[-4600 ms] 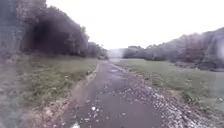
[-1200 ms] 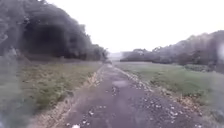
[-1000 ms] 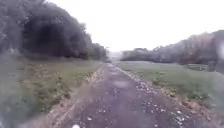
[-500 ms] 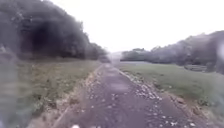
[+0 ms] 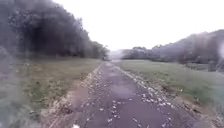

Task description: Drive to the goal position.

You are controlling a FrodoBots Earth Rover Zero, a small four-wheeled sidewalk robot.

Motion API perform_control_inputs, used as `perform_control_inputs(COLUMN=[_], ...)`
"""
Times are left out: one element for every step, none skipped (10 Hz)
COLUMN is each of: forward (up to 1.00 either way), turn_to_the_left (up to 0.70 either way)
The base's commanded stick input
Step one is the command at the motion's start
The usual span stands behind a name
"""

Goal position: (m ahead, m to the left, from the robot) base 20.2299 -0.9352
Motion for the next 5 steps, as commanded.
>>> perform_control_inputs(forward=[0.7,0.7,0.7,0.7,0.7], turn_to_the_left=[0.0,0.0,0.0,0.0,0.0])
